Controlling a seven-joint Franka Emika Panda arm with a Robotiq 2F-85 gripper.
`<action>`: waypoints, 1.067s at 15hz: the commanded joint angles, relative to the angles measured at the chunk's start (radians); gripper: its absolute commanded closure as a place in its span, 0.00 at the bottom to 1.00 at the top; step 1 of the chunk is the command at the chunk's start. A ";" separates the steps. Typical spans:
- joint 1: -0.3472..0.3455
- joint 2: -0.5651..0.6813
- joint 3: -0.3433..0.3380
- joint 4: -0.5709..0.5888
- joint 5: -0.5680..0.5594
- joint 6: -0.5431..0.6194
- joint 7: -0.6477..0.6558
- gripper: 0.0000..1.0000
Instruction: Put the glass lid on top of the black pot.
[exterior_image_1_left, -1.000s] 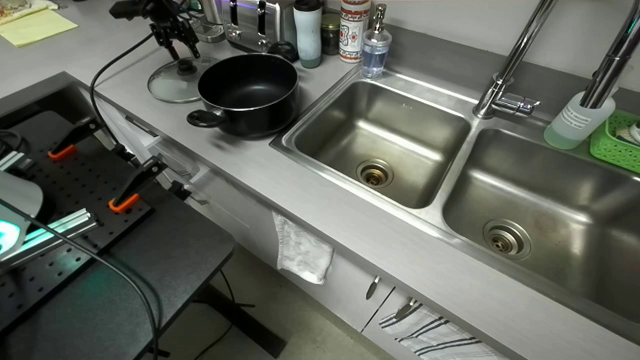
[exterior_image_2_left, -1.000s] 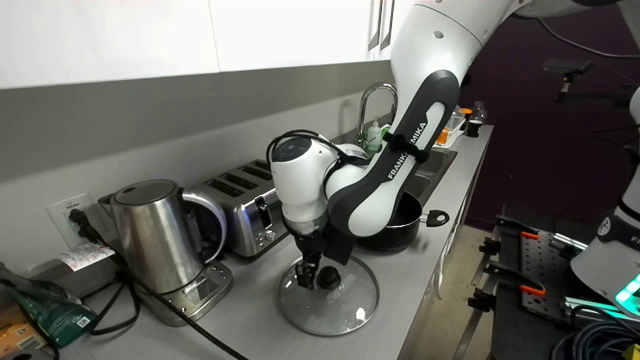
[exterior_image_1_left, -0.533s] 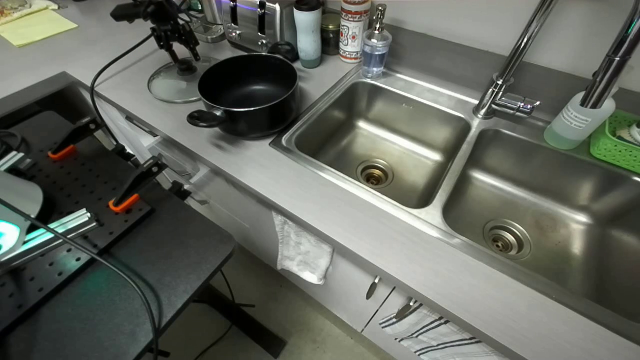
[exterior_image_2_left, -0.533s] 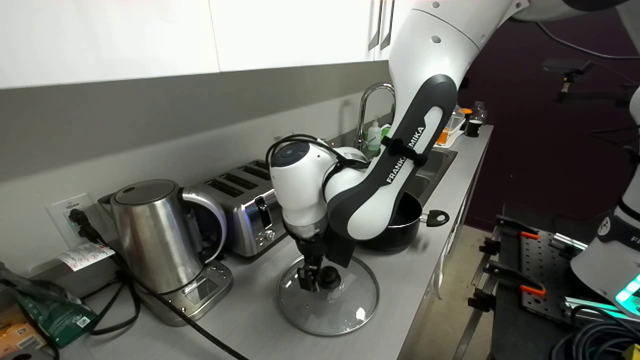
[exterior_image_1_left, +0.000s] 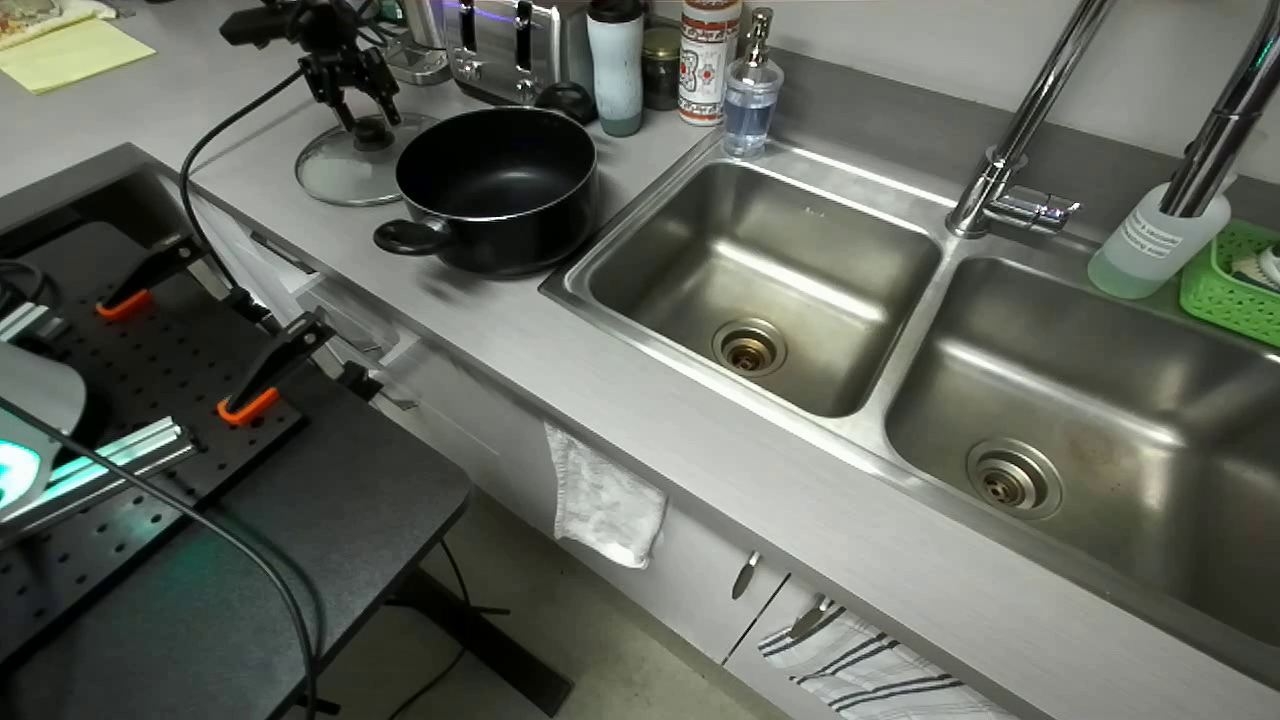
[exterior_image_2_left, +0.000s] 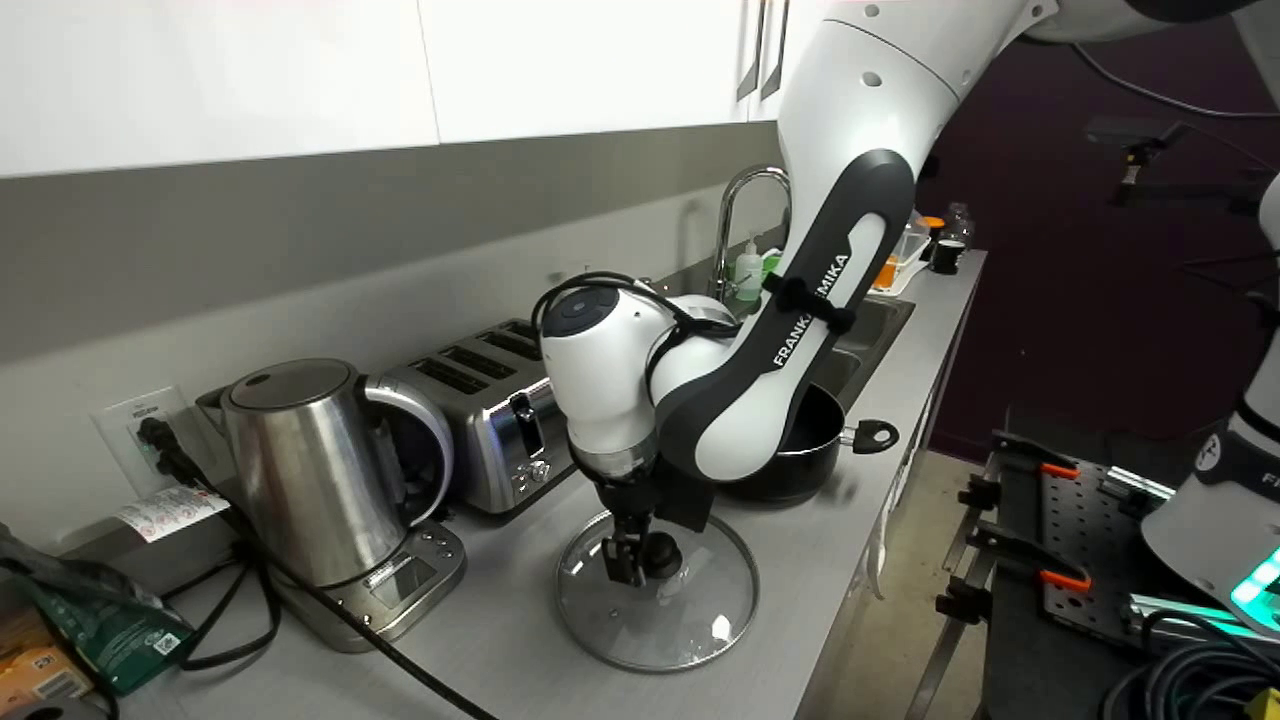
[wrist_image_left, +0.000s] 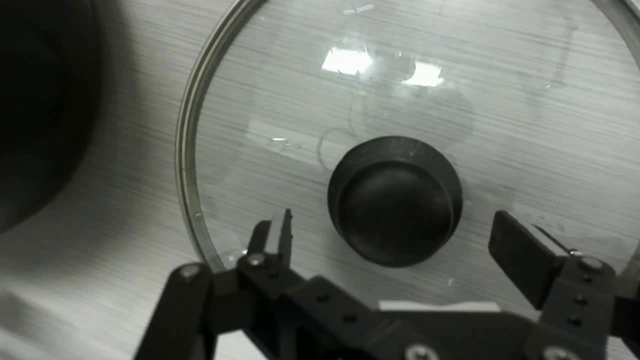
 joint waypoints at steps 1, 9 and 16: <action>0.006 -0.006 -0.002 -0.008 0.029 -0.014 -0.044 0.00; 0.004 -0.009 0.000 -0.014 0.029 -0.016 -0.062 0.00; 0.000 -0.011 0.004 -0.015 0.032 -0.023 -0.075 0.40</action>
